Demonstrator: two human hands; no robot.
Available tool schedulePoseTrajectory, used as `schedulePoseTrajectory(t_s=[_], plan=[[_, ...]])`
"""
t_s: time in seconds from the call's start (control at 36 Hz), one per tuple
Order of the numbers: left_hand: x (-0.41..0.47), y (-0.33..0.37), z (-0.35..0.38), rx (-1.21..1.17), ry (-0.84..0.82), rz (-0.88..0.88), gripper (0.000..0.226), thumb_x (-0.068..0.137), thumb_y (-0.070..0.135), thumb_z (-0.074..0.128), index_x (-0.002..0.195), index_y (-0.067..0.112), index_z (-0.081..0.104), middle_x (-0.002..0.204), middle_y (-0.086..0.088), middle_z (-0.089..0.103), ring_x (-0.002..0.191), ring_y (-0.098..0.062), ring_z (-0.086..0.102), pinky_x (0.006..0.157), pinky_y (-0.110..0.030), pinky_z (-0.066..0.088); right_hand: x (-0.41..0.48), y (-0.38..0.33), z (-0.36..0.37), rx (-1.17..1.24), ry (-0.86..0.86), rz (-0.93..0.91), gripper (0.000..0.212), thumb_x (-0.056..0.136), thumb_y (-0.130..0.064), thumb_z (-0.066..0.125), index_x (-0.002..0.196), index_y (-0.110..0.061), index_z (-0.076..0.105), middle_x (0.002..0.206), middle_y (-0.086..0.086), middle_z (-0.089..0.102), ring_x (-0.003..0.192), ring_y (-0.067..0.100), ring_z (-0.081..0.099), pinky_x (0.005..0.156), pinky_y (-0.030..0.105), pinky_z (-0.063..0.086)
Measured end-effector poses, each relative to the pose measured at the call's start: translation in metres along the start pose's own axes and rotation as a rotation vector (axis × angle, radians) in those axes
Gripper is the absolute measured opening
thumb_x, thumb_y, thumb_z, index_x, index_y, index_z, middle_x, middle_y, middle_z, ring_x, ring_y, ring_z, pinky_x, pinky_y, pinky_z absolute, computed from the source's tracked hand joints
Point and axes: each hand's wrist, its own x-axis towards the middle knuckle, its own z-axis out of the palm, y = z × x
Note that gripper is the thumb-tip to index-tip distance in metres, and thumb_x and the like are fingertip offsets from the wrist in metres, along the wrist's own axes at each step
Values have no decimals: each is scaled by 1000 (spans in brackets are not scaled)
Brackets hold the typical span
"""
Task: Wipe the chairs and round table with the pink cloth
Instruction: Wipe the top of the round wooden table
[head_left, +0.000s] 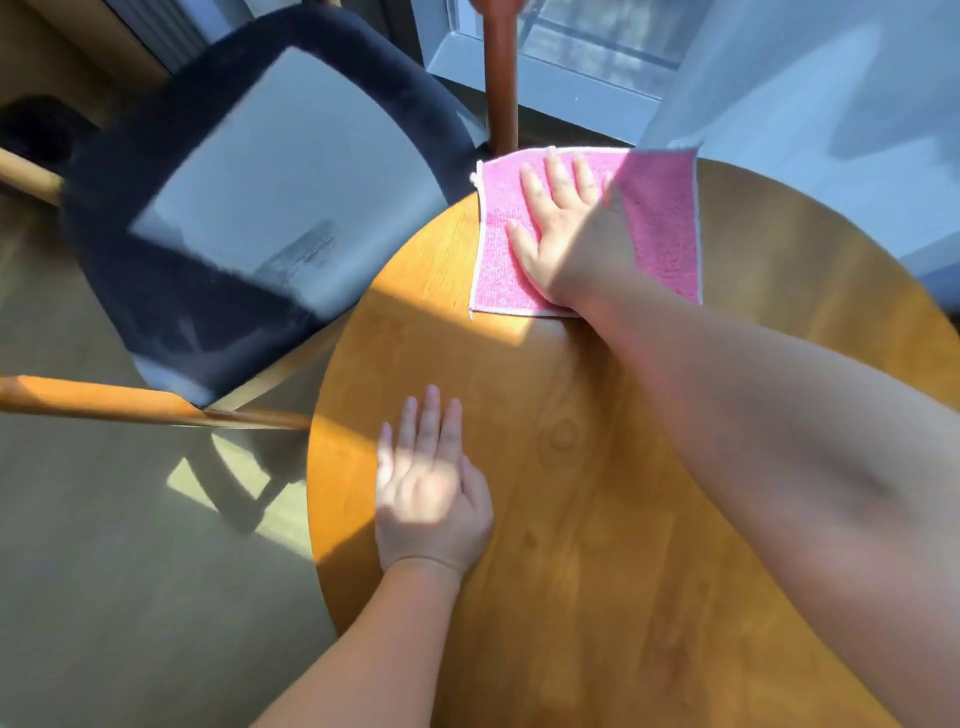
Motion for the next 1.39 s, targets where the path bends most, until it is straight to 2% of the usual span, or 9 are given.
schedulePoseTrajectory(t_s=[0.08, 0.25, 0.56, 0.72, 0.89, 0.97, 1.06, 1.17, 1.39], plan=[[0, 0, 1, 13, 8, 13, 59, 80, 21, 35, 136, 6, 45, 147, -14, 37, 137, -31, 31, 114, -44, 14, -13, 26, -3, -53, -7, 78, 69, 94, -57, 10, 156, -25, 6, 163, 7, 6, 149, 33, 3, 119, 52, 1], [0, 1, 2, 32, 38, 33, 61, 76, 21, 32, 131, 3, 51, 143, -17, 42, 133, -35, 37, 110, -49, 21, -67, 70, 5, 73, 17, 257, 70, 95, -61, 3, 155, -26, -1, 163, 4, -2, 150, 26, -5, 118, 48, -6], [-2, 1, 4, 4, 70, 29, 59, 78, 19, 35, 132, 2, 51, 144, -16, 42, 135, -32, 34, 111, -46, 16, -202, 97, 25, 84, 19, 536, 74, 91, -60, 7, 156, -25, 4, 164, 5, 2, 150, 26, -3, 120, 47, -4], [-3, 1, 6, 17, 84, 10, 57, 80, 19, 34, 132, 3, 50, 146, -15, 39, 137, -30, 30, 112, -43, 12, -252, 95, 35, 75, -7, 573, 68, 96, -57, 11, 155, -26, -3, 164, 4, -6, 150, 24, -9, 120, 46, -7], [-6, 8, -1, 73, 50, 11, 59, 80, 18, 32, 134, -2, 47, 146, -20, 36, 137, -34, 28, 112, -47, 14, -268, 93, 38, 74, -7, 565, 67, 97, -55, 12, 155, -24, -3, 163, 4, -7, 149, 25, -10, 120, 47, -7], [-6, 20, -6, 111, 44, 160, 60, 74, 9, 42, 132, -5, 46, 143, -25, 38, 134, -38, 32, 111, -50, 16, -268, 93, 38, 84, -7, 560, 67, 97, -55, 12, 155, -24, -3, 163, 4, -7, 149, 25, -11, 120, 47, -8], [-11, 49, 1, 69, 18, 282, 58, 77, 12, 42, 132, -2, 47, 143, -22, 39, 134, -36, 34, 112, -48, 15, -267, 94, 38, 90, -6, 547, 68, 97, -56, 12, 155, -24, -3, 163, 4, -8, 149, 25, -11, 120, 47, -8], [-22, 87, 29, 38, -43, 214, 54, 92, 18, 41, 144, 8, 32, 155, -10, 22, 143, -22, 14, 115, -37, -2, -279, 102, 39, 94, 1, 545, 71, 94, -59, 10, 155, -26, -1, 163, 2, -7, 149, 24, -10, 119, 46, -10], [-24, 90, 38, 72, -2, 171, 62, 85, 29, 27, 142, 7, 37, 153, -10, 27, 142, -23, 17, 116, -38, 3, -330, 150, 42, 108, 19, 744, 77, 89, -66, 4, 155, -26, 1, 164, 3, -2, 150, 26, -6, 119, 47, -9]])
